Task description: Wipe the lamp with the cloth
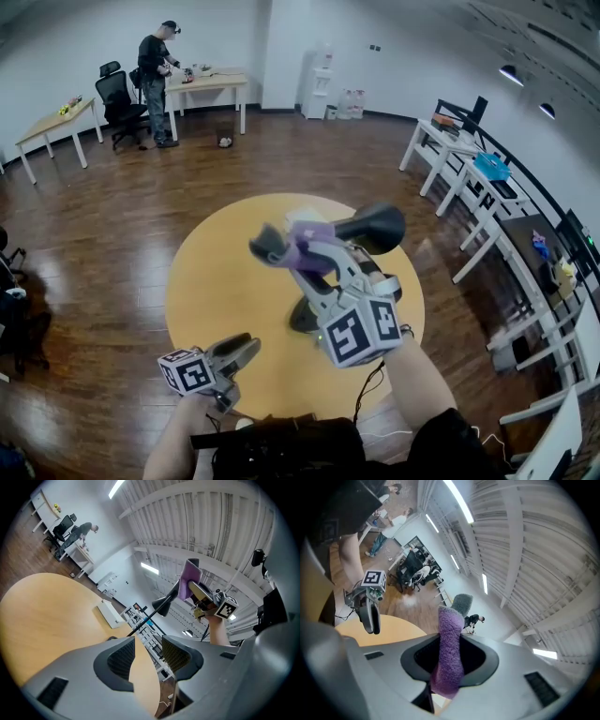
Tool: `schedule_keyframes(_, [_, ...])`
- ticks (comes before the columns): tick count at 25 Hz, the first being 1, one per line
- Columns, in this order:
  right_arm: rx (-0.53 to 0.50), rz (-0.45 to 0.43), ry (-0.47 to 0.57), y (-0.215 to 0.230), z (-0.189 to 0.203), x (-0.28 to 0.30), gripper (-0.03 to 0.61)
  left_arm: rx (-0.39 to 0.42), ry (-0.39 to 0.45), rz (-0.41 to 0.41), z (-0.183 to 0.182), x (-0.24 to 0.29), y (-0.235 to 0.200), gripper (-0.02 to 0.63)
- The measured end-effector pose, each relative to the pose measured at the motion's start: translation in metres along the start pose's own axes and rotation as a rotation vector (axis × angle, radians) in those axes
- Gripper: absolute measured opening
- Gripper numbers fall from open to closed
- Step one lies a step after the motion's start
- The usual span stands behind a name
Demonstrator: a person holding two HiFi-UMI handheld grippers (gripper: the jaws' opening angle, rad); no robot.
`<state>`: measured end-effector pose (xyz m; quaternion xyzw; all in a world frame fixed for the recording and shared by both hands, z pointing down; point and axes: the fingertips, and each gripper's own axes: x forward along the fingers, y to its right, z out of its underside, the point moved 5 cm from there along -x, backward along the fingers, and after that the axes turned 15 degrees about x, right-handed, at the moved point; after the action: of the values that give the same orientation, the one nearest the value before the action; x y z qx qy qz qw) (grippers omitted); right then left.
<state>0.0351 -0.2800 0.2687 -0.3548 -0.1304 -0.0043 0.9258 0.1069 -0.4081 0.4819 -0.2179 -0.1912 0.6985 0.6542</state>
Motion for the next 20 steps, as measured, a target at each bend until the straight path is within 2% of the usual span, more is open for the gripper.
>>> schedule_keyframes(5, [0.162,0.048,0.146,0.024,-0.005,-0.011,0.103,0.003,-0.019,-0.01,0.003,0.0,-0.004,0.176])
schedule_keyframes(7, [0.238,0.051,0.172,0.034,-0.005,-0.009,0.103,0.004,-0.025,-0.012,0.004,0.003,-0.005,0.176])
schedule_keyframes(11, [0.423,-0.003,0.213,0.046,-0.001,-0.004,0.104,-0.003,-0.018,-0.01,0.004,0.012,-0.004,0.176])
schedule_keyframes(15, [0.55,-0.062,0.272,0.053,0.008,-0.007,0.104,0.001,-0.015,-0.003,0.003,0.019,-0.003,0.176])
schedule_keyframes(18, [0.712,-0.133,0.325,0.066,0.013,-0.012,0.104,0.005,-0.002,-0.007,-0.001,0.02,-0.005,0.176])
schedule_keyframes(20, [0.778,-0.129,0.376,0.082,0.012,-0.021,0.103,0.004,0.007,-0.009,-0.003,0.021,-0.005,0.176])
